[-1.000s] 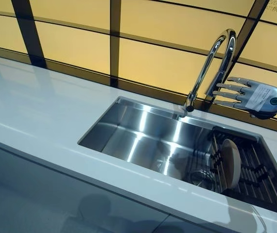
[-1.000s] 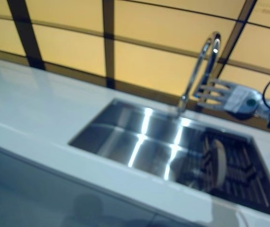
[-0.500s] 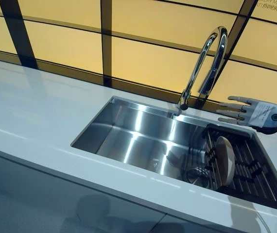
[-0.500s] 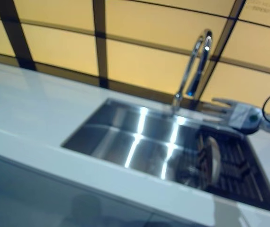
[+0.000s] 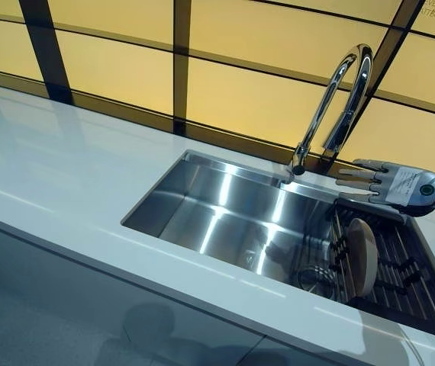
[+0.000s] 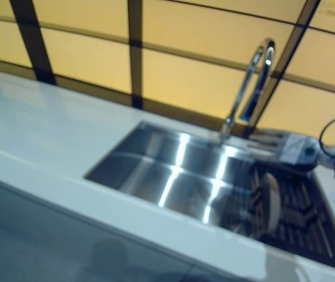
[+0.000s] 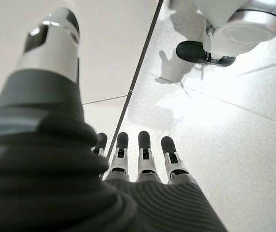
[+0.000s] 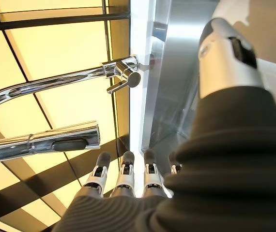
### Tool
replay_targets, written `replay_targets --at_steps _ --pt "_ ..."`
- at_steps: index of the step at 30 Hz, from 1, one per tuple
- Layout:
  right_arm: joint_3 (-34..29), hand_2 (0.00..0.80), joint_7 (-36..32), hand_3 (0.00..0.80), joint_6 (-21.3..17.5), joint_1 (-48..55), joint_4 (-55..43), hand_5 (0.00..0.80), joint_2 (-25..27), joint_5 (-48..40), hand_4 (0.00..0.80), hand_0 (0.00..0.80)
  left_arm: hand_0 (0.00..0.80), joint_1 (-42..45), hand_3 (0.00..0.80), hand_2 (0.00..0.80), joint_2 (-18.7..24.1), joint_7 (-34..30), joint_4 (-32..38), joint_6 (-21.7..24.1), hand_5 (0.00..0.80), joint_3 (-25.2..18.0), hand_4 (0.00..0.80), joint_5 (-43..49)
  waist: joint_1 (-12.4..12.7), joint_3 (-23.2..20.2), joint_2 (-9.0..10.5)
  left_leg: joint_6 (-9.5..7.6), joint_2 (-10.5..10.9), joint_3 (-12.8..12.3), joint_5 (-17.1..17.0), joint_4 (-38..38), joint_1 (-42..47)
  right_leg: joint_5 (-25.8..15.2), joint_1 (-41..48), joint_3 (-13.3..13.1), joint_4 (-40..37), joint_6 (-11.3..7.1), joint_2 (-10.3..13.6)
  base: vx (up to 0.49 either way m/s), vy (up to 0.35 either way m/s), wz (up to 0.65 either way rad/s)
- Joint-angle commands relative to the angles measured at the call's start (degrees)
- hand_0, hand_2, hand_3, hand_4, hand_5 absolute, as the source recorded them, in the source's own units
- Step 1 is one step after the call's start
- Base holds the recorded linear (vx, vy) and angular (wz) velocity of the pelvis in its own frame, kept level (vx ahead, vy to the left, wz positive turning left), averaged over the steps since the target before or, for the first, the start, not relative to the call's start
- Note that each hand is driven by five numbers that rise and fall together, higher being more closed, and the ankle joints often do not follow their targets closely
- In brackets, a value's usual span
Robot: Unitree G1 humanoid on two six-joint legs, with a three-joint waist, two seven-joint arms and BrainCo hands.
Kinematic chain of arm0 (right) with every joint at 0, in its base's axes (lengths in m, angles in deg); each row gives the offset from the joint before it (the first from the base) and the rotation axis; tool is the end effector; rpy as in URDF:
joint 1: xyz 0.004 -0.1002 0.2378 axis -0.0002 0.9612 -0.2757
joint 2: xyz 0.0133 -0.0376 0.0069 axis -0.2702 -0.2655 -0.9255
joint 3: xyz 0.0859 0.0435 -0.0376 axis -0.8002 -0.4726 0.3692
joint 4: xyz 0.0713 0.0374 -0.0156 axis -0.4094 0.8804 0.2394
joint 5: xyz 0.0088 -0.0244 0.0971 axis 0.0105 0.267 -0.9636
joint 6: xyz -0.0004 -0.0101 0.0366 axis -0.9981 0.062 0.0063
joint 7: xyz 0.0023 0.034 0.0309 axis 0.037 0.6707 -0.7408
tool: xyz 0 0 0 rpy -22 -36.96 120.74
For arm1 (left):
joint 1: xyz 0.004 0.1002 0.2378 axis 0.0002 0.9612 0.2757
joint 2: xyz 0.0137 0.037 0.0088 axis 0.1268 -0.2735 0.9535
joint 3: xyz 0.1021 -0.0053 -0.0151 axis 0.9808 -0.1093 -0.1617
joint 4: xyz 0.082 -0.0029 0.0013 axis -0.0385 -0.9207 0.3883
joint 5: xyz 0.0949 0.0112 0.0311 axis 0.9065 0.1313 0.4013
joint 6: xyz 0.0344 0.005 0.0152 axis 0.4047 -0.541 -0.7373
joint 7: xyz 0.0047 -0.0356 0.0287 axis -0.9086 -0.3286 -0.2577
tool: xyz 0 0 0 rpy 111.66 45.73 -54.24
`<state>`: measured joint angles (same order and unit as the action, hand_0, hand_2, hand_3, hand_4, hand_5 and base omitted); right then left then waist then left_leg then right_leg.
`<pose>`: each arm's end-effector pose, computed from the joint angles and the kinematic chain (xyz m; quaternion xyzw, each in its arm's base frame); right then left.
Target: Take plates into dishwasher
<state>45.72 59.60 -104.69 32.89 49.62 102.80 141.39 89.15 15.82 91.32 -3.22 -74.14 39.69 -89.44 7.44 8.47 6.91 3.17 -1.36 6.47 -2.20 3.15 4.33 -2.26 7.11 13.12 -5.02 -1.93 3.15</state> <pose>0.2404 -0.3388 0.2583 -0.9227 -0.2734 0.1863 0.1977 0.0717 0.2835 -0.0875 0.1177 0.4931 0.1585 0.8473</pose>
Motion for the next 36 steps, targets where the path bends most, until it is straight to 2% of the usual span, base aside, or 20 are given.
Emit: replay_targets --at_steps 1,7,15,25,32,36 --pt "1.1 0.0 -1.2 0.0 1.1 -3.3 0.4 0.0 0.0 -3.3 0.0 0.0 0.0 -2.0 0.0 0.0 3.1 -0.9 1.5 0.9 0.0 3.2 0.0 0.9 2.2 -1.0 0.82 1.96 -2.2 -2.2 1.3 -2.9 -1.5 4.2 1.8 1.4 4.2 -1.74 -0.2 0.0 0.0 0.0" --pt "2.1 0.0 -5.5 0.0 -0.9 -3.0 -0.5 0.0 -1.9 -3.7 0.0 0.0 0.0 -2.2 0.0 0.0 3.0 -1.4 2.4 1.0 0.0 3.9 0.0 1.0 2.6 -1.0 0.32 1.81 -2.2 -1.9 1.8 -3.7 -1.4 4.5 2.0 1.9 4.7 -1.64 0.1 0.0 0.0 0.0" --pt "5.5 0.0 -8.2 0.0 -1.3 -4.6 -1.3 0.0 -1.9 -2.8 0.0 0.0 0.0 -2.6 0.0 0.0 3.7 -1.5 1.9 0.9 0.0 3.6 0.0 1.1 2.9 -0.5 0.76 1.83 -2.4 -1.7 1.7 -3.7 -1.0 4.9 2.3 2.2 5.2 -1.34 -0.2 0.011 -0.008 0.02" --pt "7.5 0.0 -12.8 0.0 -3.1 -5.0 -3.8 0.0 -0.3 -7.3 0.0 0.0 0.0 -1.6 0.0 0.0 4.5 -1.5 1.7 1.6 0.0 1.8 0.0 1.3 3.0 -0.3 1.52 2.01 -2.7 -1.9 1.4 -3.3 -1.0 4.9 2.0 2.0 5.4 -1.25 -0.6 0.0 0.0 0.0" --pt "7.5 0.0 -15.5 0.0 -2.2 -4.6 -3.9 0.0 0.1 -10.6 0.0 0.0 0.0 -1.6 0.0 0.0 4.6 -1.4 1.8 2.0 0.0 1.4 0.0 0.9 2.9 -0.1 1.7 1.97 -2.8 -1.9 1.2 -3.3 -1.4 4.9 1.6 2.0 5.6 -1.22 -0.7 0.0 0.0 0.0" --pt "6.6 0.0 -19.8 0.0 -3.0 -3.3 -4.3 0.0 0.4 -14.5 0.0 0.0 0.0 -1.6 0.0 0.0 4.7 -1.4 1.7 2.4 0.0 1.1 0.0 0.9 2.9 0.1 1.95 2.0 -2.7 -1.9 1.0 -3.2 -1.6 4.7 1.4 2.0 5.6 -1.29 -0.7 0.0 0.0 0.0"
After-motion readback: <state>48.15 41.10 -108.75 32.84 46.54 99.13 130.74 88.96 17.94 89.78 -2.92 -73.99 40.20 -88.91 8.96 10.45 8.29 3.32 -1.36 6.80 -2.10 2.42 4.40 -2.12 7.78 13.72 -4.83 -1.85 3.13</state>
